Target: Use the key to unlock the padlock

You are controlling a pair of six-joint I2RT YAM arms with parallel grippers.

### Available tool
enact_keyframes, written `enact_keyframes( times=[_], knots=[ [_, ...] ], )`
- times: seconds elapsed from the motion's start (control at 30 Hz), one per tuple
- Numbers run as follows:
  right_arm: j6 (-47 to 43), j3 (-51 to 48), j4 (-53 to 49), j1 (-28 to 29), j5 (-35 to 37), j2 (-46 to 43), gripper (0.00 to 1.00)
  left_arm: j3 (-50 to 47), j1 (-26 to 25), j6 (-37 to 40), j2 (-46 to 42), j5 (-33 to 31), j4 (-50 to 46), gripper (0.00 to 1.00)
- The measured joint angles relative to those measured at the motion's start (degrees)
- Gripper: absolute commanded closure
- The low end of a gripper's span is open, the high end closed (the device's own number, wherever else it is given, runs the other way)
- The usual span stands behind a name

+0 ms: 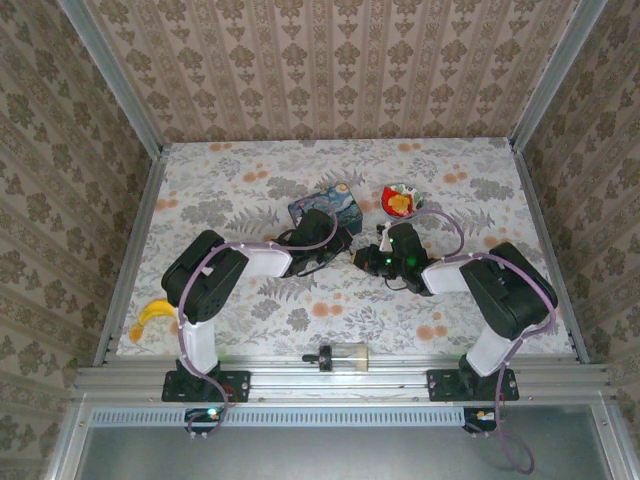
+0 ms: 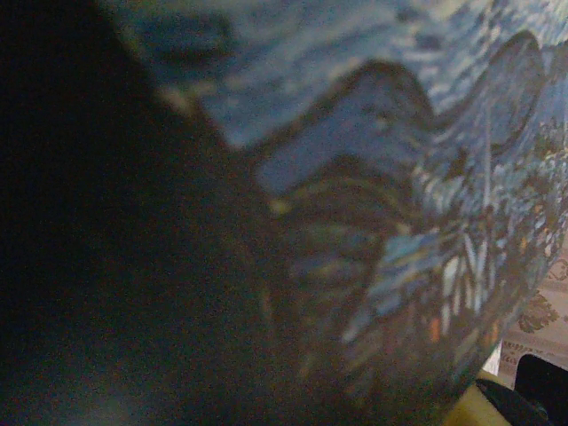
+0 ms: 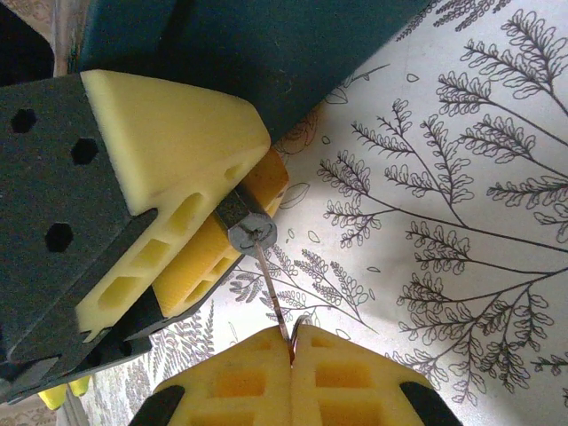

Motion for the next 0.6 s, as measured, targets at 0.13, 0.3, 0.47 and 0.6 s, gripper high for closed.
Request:
enact_keyframes(
  times=[0.13, 0.3, 0.47, 0.6],
  knots=[
    [0.02, 0.85, -1.90, -0.09, -0.28, 0.00, 1.00, 0.09, -0.02, 0.00, -0.04, -0.02, -0.46, 0.98],
    [0.92, 1.46, -3.30, -0.24, -2.67, 0.04, 1.00, 0.98, -0.04, -0.24, -1.18, -0.26, -5.90, 0.98],
    [3.02, 1.46, -0.44, -0.24, -5.35, 2.14, 1.00, 0.98, -0.04, -1.55, -2.47, -1.92, -10.23, 0.98],
    [4.17, 1.44, 1.40, -0.09, -5.90, 2.97, 1.00, 0.98, -0.24, -3.21, -2.64, -3.34, -10.84, 0.98]
  ],
)
